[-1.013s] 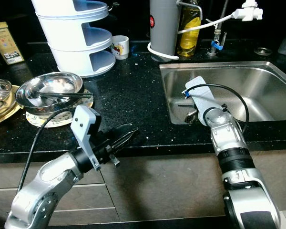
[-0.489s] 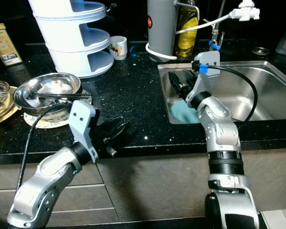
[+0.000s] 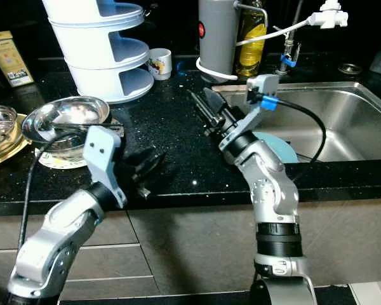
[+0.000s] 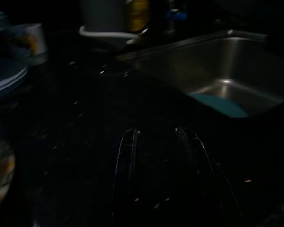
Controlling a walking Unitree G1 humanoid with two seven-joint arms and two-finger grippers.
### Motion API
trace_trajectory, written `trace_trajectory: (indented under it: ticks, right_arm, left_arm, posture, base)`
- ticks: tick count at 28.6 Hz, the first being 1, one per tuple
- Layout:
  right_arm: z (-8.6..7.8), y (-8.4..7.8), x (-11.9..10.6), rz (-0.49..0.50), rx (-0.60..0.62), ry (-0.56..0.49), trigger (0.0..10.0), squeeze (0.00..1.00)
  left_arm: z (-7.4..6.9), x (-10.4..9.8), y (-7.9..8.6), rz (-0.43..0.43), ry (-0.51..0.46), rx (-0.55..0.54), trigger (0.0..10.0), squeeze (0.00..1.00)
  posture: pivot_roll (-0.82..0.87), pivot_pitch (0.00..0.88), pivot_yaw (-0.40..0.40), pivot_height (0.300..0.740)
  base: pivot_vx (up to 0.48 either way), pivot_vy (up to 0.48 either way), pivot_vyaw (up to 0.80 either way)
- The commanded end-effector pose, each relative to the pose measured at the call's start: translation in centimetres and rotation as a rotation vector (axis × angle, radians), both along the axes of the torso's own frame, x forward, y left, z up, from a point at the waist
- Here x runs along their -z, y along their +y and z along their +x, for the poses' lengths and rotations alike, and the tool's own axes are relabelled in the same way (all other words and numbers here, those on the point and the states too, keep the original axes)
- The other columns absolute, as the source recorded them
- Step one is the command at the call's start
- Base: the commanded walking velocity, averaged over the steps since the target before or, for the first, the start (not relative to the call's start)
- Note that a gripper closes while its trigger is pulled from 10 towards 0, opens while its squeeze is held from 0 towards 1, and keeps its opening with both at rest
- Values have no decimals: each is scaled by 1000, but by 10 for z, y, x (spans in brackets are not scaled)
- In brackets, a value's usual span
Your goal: Kitchen organization
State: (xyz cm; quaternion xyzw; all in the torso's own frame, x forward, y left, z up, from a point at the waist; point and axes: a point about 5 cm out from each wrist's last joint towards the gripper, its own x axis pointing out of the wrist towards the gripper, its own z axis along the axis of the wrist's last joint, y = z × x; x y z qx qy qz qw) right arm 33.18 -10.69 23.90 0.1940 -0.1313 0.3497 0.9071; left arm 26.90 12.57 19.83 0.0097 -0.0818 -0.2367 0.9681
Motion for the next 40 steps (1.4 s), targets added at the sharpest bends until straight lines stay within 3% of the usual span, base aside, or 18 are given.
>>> trace_trajectory:
  ticks: [1, 11, 34, 40]
  right_arm:
    - [-2, 4, 1, -1, -5, 8, 10000, 0]
    - [0, 8, 11, -39, 30, 54, 10000, 0]
    - [2, 11, 9, -51, 59, 63, 10000, 0]
    - [2, 7, 9, -79, 79, 50, 10000, 0]
  left_arm:
    - [2, 0, 2, 7, -1, -20, 10000, 0]
    - [5, 1, 1, 31, 2, -42, 10000, 0]
    - [6, 1, 0, 45, 3, -36, 10000, 0]
    - [7, 1, 6, 50, -9, -67, 10000, 0]
  posture:
    - [40, 0, 0, 740]
    - [50, 0, 0, 740]
    - [43, 0, 7, 740]
    - [44, 0, 9, 740]
  base:
    - [0, 0, 0]
    - [-254, 0, 0]
    - [-315, 0, 0]
    - [0, 0, 133]
